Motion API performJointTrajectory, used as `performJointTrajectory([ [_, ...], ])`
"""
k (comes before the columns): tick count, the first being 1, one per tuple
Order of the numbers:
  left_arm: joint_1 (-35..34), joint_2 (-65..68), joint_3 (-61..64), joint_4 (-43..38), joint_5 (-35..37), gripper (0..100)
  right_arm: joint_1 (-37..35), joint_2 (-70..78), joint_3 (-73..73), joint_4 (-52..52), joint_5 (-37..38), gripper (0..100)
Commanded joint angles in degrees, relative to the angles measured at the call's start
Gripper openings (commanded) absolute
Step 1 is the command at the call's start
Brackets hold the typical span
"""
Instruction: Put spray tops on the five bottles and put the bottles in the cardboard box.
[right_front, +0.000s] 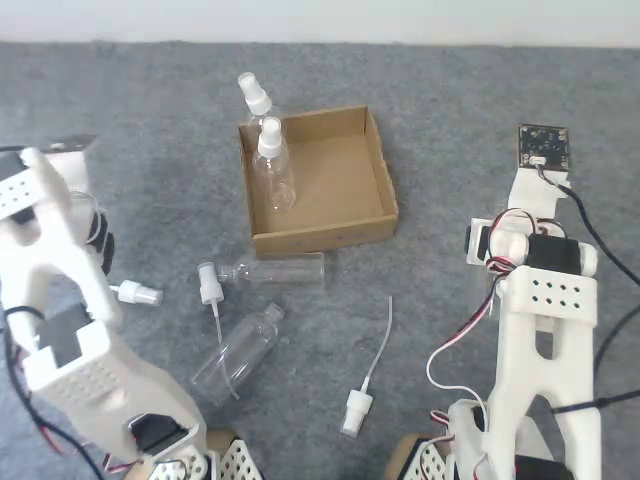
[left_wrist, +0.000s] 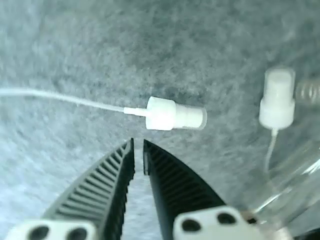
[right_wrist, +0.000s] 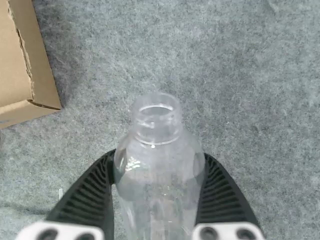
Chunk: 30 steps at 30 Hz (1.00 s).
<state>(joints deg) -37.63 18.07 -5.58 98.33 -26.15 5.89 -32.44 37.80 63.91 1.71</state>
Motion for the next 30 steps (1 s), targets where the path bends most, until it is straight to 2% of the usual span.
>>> performJointTrajectory([
  [1,0.0,-0.4,-4.8,1.5,-18.8,3,0.3,-2.6,-0.7,-1.2,-0.1,4.2],
  [7,0.4,-0.3,-4.8,1.4,-33.8,3,0.3,-2.6,-0.7,-1.3,-0.1,4.2],
  [13,0.2,-0.2,-4.6,1.2,-47.6,16,0.2,-2.6,-0.7,-1.3,-0.1,4.2],
  [18,0.4,-0.2,-4.6,1.1,-53.7,24,0.2,-2.6,-0.7,-1.3,-0.1,4.2],
  [25,0.4,-0.1,-2.9,1.1,-66.1,25,0.2,-2.6,-0.7,-1.4,-0.1,4.2],
  [27,0.7,-0.1,-1.1,0.3,-68.1,25,0.2,-2.6,-0.7,-1.8,0.0,4.2],
  [30,2.1,-0.1,2.9,-4.5,-67.3,25,0.2,-2.6,1.8,-5.5,1.2,4.2],
])
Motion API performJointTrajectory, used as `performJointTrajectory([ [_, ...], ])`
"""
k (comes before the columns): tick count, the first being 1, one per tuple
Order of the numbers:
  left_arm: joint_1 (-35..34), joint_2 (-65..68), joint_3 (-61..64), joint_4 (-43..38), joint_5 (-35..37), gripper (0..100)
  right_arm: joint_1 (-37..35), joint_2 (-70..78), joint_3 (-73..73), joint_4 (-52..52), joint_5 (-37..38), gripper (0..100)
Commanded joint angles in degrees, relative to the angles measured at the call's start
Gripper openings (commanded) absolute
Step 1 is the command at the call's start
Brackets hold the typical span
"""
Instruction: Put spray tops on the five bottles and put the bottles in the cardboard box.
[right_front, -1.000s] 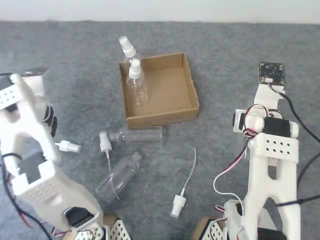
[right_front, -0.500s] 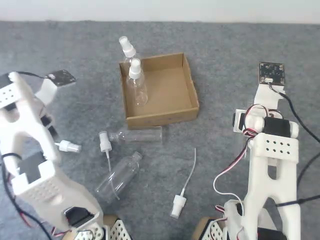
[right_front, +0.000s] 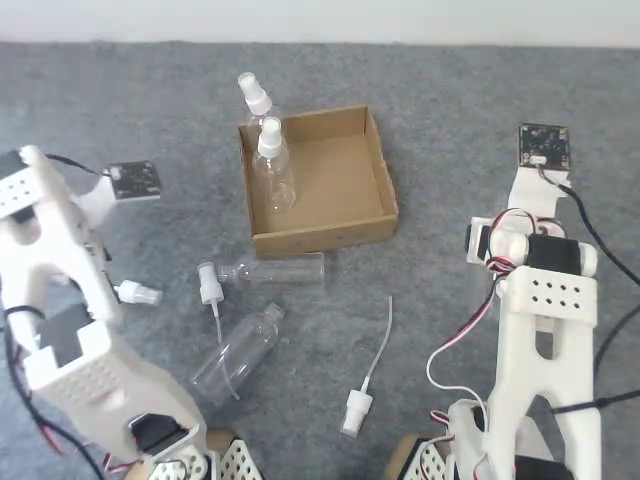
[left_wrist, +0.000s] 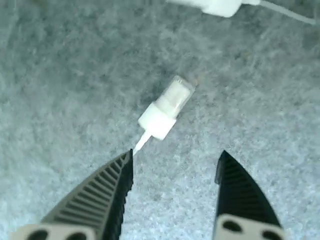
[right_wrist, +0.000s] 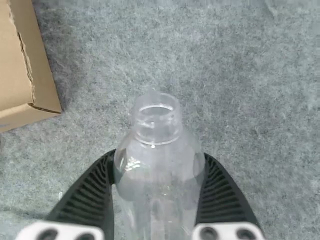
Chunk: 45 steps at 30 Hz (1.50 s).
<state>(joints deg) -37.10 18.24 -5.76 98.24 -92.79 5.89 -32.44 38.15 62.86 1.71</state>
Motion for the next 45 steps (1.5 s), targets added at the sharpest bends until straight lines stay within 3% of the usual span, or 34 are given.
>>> performJointTrajectory([
  [1,2.3,-0.3,4.6,-6.5,-0.4,25,0.1,-2.6,2.4,-5.8,2.5,4.2],
  [15,4.9,-0.4,18.2,-24.8,-0.2,25,0.1,-2.6,3.7,-8.0,4.0,4.2],
  [23,5.8,-0.4,24.6,-35.8,6.3,20,0.1,-2.6,3.8,-8.0,4.0,4.2],
  [41,5.8,-1.0,24.9,-36.0,17.5,3,0.1,-2.6,3.8,-7.6,4.0,4.2],
  [45,5.8,-1.1,22.6,-30.1,18.9,3,0.1,-2.6,3.8,-7.6,4.0,4.2],
])
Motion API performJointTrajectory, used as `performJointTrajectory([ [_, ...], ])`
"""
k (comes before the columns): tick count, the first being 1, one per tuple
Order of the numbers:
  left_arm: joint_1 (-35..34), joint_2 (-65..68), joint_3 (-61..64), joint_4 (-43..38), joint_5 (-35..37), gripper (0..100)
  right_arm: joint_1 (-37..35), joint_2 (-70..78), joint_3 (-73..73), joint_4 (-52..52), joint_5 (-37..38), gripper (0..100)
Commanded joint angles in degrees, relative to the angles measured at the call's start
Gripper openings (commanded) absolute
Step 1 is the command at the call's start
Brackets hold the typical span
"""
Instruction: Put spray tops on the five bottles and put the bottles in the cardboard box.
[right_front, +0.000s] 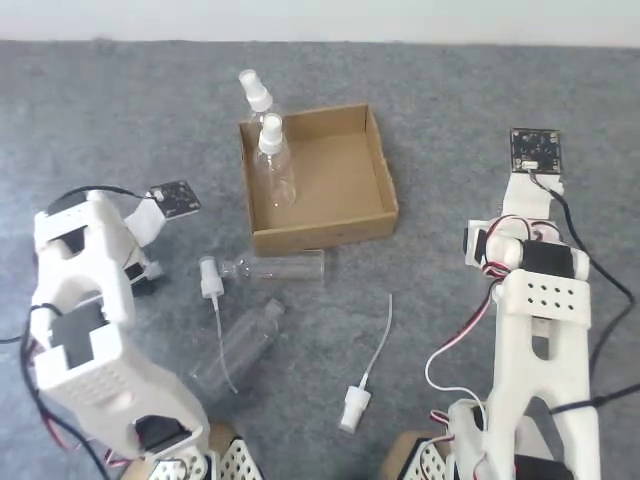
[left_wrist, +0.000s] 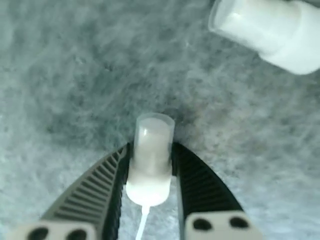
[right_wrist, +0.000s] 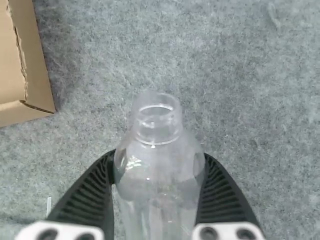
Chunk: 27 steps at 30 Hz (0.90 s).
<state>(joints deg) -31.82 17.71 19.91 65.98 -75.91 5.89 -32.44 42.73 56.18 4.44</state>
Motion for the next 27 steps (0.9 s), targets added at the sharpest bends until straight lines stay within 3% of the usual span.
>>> performJointTrajectory([
  [1,0.4,-0.5,-4.5,5.1,2.0,3,0.1,-2.6,-0.8,-0.9,1.2,4.2],
  [5,0.4,-0.5,-11.5,17.1,2.0,3,0.1,-2.9,-0.8,-0.8,1.2,4.2],
  [12,0.4,-0.5,-18.0,28.7,2.0,1,0.0,-3.2,-0.8,-0.7,1.2,4.1],
  [27,-3.7,-5.5,-24.4,34.5,2.3,1,-3.5,-3.3,-1.0,1.0,1.2,4.0],
])
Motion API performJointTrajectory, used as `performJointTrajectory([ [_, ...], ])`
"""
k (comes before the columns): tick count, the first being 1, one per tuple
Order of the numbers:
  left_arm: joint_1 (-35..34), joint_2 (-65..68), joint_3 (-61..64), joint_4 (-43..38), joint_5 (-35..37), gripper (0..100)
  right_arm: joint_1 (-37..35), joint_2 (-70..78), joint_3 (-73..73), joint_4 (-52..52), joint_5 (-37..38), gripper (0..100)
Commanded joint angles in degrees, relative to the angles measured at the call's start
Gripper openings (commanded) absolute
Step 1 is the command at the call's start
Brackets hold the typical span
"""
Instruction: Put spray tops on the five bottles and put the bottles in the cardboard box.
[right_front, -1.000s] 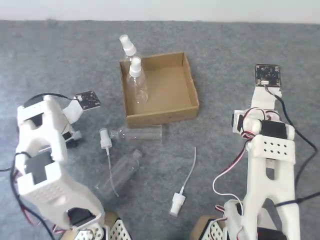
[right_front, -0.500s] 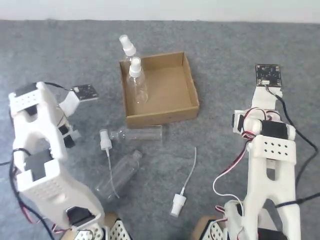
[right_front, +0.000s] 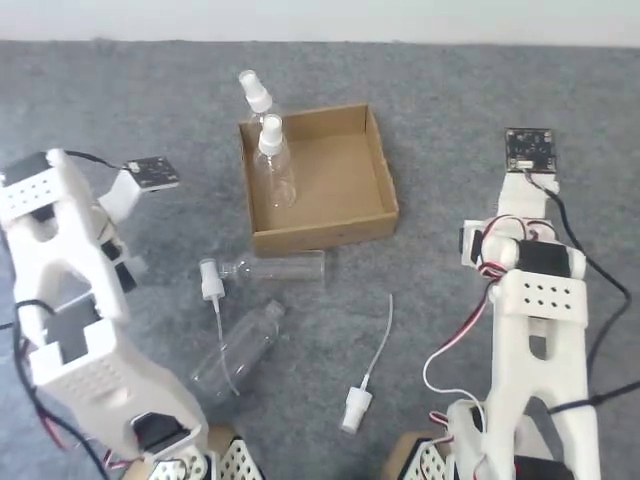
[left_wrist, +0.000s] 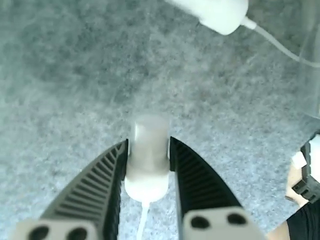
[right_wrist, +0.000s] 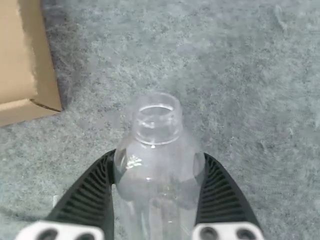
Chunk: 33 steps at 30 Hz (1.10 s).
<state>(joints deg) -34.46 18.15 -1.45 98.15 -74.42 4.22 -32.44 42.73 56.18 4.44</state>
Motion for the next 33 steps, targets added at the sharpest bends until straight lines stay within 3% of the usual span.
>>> performJointTrajectory([
  [1,-1.5,-7.5,-2.9,2.3,0.8,1,-1.8,-3.3,-1.0,1.0,1.2,3.9],
  [16,-1.8,-21.2,0.2,1.3,9.0,1,-7.4,-13.4,1.8,4.9,1.2,3.9],
  [28,0.0,-27.9,1.7,-8.6,31.9,1,-13.8,-19.7,2.8,4.9,0.7,3.8],
  [33,4.2,-33.6,9.5,-15.1,40.0,1,-16.3,-20.4,2.8,4.9,-4.7,3.8],
])
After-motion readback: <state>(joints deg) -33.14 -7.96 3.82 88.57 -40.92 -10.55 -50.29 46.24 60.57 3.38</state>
